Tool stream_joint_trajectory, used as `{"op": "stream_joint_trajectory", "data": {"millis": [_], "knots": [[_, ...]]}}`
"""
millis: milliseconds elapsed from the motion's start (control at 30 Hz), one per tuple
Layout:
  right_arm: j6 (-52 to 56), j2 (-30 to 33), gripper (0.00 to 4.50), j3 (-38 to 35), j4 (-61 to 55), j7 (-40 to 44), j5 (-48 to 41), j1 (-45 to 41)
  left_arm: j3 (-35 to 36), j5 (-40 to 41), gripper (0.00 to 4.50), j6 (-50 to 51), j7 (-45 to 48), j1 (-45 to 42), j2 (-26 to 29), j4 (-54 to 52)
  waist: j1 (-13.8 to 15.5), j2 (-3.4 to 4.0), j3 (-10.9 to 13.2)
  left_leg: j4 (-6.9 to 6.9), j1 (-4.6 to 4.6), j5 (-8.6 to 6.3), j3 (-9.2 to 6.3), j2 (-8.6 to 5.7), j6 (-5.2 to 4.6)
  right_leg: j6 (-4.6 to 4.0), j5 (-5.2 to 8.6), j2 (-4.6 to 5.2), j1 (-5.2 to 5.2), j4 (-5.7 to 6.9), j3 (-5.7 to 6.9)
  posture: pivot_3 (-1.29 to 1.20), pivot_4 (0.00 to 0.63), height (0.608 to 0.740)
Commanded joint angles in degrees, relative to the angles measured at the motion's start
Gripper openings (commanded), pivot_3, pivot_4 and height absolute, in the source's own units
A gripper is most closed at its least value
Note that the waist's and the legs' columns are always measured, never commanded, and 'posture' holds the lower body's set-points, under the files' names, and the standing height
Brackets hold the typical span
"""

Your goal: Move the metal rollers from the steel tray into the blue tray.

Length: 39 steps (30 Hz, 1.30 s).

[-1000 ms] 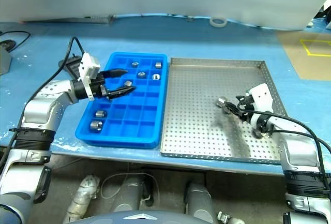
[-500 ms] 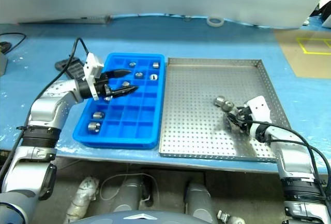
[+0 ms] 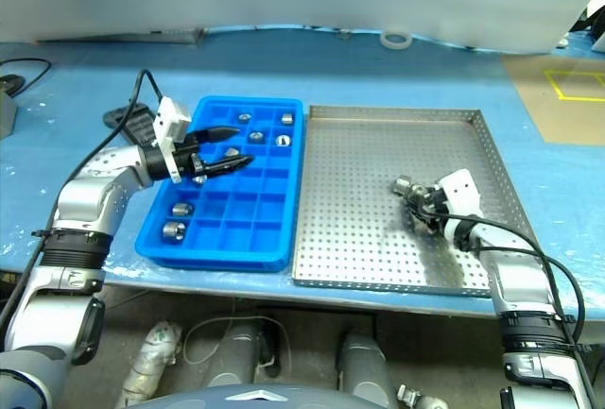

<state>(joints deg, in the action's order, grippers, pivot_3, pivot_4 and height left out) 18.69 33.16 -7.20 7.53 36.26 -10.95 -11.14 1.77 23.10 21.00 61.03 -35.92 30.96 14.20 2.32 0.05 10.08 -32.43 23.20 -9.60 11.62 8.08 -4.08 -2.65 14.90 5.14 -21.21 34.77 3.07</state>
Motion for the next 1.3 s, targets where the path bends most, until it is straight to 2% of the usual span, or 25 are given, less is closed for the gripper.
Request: {"op": "stream_joint_trajectory", "data": {"millis": [33,133,300,567,933,1033,1200,1300], "knots": [[-1.6,-0.7,2.69,0.5,-0.4,-0.1,0.3,-0.8,0.4,0.0,4.36,-0.9,-0.1,-1.7,-0.1,-0.3,0.0,0.0,0.0,0.0,0.0,0.0,0.0,0.0,0.0,0.0,0.0,0.0,0.0,0.0,0.0,-0.14,0.15,0.74],[-2.0,-1.1,2.69,0.8,-0.1,-0.2,0.4,-1.0,0.4,-0.4,4.36,-1.3,-0.1,-1.7,-0.2,0.4,0.0,0.0,0.0,0.0,-0.01,0.0,0.0,0.0,0.02,0.0,0.0,0.0,0.01,0.01,0.0,-0.14,0.15,0.74],[-3.0,-1.8,1.61,0.4,-0.1,-0.6,0.3,-1.4,0.4,-0.8,4.41,-1.6,-0.3,-1.9,-0.5,0.9,0.0,0.0,0.0,-0.01,-0.01,-0.01,0.0,0.0,0.02,0.0,0.0,0.0,0.01,0.01,0.0,-0.14,0.15,0.74],[-2.4,-1.9,1.6,0.3,-2.9,-0.1,-0.4,-1.2,0.4,-0.8,4.41,-1.6,-0.2,-1.8,-0.8,0.8,0.0,0.0,0.0,0.01,0.0,-0.01,0.0,0.0,0.02,0.0,0.0,0.0,-0.01,0.0,0.0,-0.15,0.15,0.74],[3.5,-1.2,1.6,3.9,-19.3,2.5,-2.2,-4.5,-1.3,1.8,4.41,2.3,1.5,-1.7,-4.2,-2.0,-0.1,0.02,0.0,0.07,0.01,0.0,0.0,0.01,0.03,0.0,0.0,0.0,-0.05,-0.01,0.0,-0.15,0.15,0.74],[4.7,-1.1,1.6,4.3,-22.9,2.5,-2.6,-6.1,-0.6,5.4,4.41,7.6,0.6,-2.2,-7.0,-3.3,0.1,0.02,0.0,0.08,0.03,0.0,0.0,0.0,0.03,0.0,0.0,0.0,-0.04,-0.03,0.0,-0.15,0.15,0.74],[5.1,-0.9,1.6,5.8,-26.3,2.2,-1.6,-8.4,5.1,17.0,4.41,21.8,-4.1,-5.2,-12.6,-2.6,0.0,0.02,0.0,0.03,0.06,0.0,0.03,0.0,0.04,0.0,0.0,0.01,-0.07,0.0,0.0,-0.16,0.15,0.74],[5.5,-1.0,1.6,6.6,-27.9,2.3,-1.7,-9.9,3.6,17.3,4.41,23.2,-4.6,-5.2,-15.0,-1.8,-0.1,0.02,0.0,0.08,0.0,0.01,0.03,0.0,0.04,0.0,0.0,0.01,-0.05,-0.03,-0.01,-0.16,0.15,0.74]]}}
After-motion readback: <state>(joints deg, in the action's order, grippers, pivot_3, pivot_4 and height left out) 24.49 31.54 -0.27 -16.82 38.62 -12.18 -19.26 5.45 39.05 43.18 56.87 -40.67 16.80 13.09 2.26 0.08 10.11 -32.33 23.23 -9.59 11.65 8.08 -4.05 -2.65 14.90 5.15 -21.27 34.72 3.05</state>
